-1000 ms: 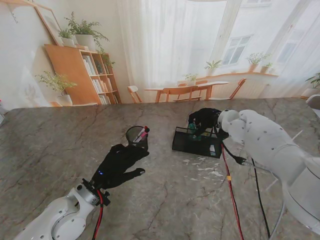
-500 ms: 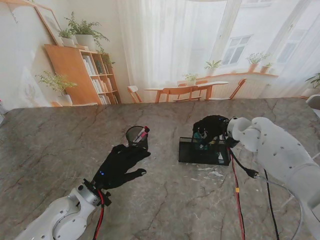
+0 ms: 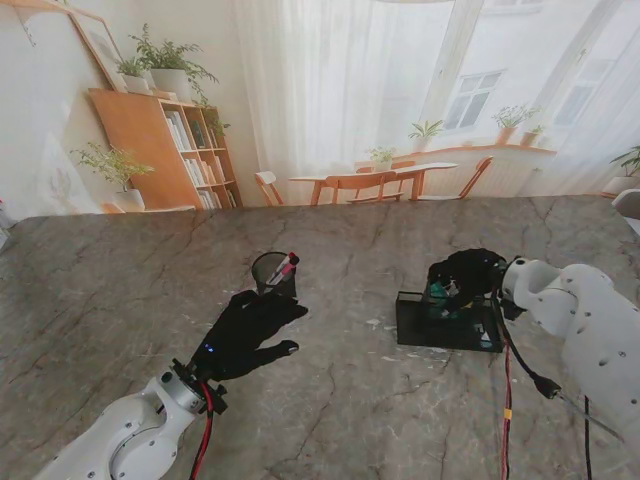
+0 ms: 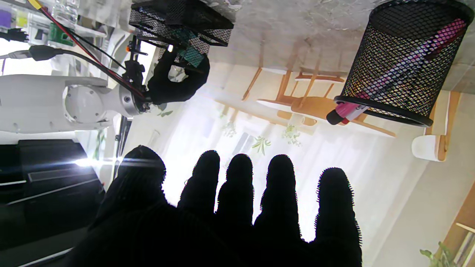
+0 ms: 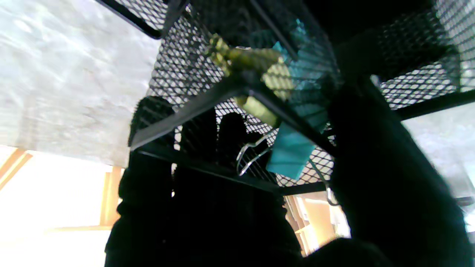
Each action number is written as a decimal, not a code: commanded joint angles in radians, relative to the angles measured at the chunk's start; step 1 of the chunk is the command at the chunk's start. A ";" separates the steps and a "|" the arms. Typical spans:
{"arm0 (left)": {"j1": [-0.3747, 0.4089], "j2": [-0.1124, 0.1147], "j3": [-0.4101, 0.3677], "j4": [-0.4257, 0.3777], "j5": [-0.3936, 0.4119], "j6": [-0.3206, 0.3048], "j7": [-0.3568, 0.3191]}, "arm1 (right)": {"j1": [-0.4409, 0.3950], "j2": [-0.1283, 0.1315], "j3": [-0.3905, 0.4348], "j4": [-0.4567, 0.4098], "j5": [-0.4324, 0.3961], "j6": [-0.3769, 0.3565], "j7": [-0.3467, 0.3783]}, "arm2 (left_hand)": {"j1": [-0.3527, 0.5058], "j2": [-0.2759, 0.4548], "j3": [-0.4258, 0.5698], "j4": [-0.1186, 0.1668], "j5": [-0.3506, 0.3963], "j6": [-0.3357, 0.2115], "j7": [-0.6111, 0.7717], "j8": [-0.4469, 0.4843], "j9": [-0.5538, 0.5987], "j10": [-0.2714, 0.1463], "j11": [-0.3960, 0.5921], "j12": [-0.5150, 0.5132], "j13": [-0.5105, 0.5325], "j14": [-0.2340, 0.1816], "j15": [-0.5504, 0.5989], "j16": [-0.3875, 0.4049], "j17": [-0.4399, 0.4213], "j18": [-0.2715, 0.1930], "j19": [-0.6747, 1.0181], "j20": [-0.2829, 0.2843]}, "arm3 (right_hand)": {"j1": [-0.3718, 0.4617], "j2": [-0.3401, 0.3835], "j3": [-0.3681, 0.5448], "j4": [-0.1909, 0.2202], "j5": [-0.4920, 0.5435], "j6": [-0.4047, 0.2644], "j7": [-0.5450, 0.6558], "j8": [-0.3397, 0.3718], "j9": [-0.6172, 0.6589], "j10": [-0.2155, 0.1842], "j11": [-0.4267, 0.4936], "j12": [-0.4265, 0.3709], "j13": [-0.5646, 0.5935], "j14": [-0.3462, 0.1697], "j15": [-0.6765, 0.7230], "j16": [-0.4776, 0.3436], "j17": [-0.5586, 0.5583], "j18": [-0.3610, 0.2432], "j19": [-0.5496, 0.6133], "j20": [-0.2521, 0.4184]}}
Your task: Organize desk stationery
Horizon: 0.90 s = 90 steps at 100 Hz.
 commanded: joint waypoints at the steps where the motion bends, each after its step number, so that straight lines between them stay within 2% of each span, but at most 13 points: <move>1: -0.003 -0.001 0.010 0.001 0.000 -0.005 0.000 | -0.037 0.033 0.011 0.021 -0.008 0.000 0.028 | 0.018 0.062 -0.012 -0.072 0.012 -0.022 0.004 0.014 0.006 -0.020 -0.004 0.010 0.013 -0.018 0.005 0.009 -0.006 0.006 -0.004 0.022 | 0.360 0.220 0.235 0.005 0.222 -0.457 0.300 0.060 0.043 -0.135 0.128 0.051 0.008 -0.064 0.034 0.034 0.059 -0.167 0.122 0.036; 21: -0.027 0.001 0.037 0.013 -0.005 -0.010 -0.014 | -0.102 0.039 0.119 -0.021 -0.058 -0.025 0.024 | 0.021 0.063 -0.011 -0.071 0.012 -0.023 0.005 0.015 0.005 -0.019 -0.004 0.010 0.013 -0.016 0.005 0.010 -0.006 0.005 -0.004 0.022 | 0.357 0.207 0.268 0.002 0.241 -0.487 0.357 0.107 0.036 -0.151 0.149 0.044 0.001 -0.069 0.025 0.031 0.049 -0.167 0.109 0.037; 35: -0.041 0.002 0.052 0.021 -0.008 -0.010 -0.023 | -0.133 0.044 0.176 -0.035 -0.075 -0.072 0.023 | 0.018 0.063 -0.013 -0.072 0.012 -0.023 0.005 0.015 0.006 -0.019 -0.003 0.011 0.013 -0.016 0.005 0.010 -0.006 0.006 -0.004 0.022 | 0.351 0.197 0.293 -0.004 0.257 -0.501 0.391 0.151 0.038 -0.166 0.159 0.039 0.002 -0.072 0.017 0.031 0.045 -0.170 0.104 0.038; 63: -0.065 0.003 0.077 0.035 -0.020 -0.014 -0.042 | -0.230 0.049 0.297 -0.094 -0.114 -0.178 -0.002 | 0.020 0.064 -0.011 -0.071 0.012 -0.023 0.005 0.015 0.005 -0.020 -0.003 0.011 0.013 -0.018 0.006 0.010 -0.007 0.005 -0.003 0.022 | 0.346 0.200 0.296 -0.006 0.256 -0.510 0.391 0.175 0.036 -0.173 0.163 0.037 0.004 -0.078 0.011 0.033 0.046 -0.174 0.100 0.039; 90: -0.076 0.002 0.092 0.040 -0.028 -0.013 -0.050 | -0.320 0.050 0.364 -0.144 -0.146 -0.180 -0.001 | 0.021 0.064 -0.011 -0.071 0.011 -0.022 0.005 0.015 0.004 -0.020 -0.004 0.011 0.012 -0.019 0.005 0.010 -0.007 0.005 -0.004 0.021 | 0.354 0.203 0.286 -0.007 0.252 -0.498 0.374 0.179 0.035 -0.154 0.162 0.036 0.005 -0.069 0.016 0.042 0.048 -0.162 0.110 0.046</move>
